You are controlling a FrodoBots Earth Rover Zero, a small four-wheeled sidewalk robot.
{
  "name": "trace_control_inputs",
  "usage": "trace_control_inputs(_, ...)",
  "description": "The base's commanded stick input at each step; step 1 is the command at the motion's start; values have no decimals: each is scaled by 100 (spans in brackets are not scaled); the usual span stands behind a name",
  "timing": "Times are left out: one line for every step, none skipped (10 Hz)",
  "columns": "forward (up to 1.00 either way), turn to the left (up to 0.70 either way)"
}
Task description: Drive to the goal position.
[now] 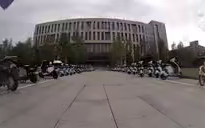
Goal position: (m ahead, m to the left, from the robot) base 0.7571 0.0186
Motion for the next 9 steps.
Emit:
trace_control_inputs(70, 0)
trace_control_inputs(70, 0)
trace_control_inputs(70, 0)
trace_control_inputs(70, 0)
trace_control_inputs(70, 0)
trace_control_inputs(70, 0)
trace_control_inputs(70, 0)
trace_control_inputs(70, 0)
trace_control_inputs(70, 0)
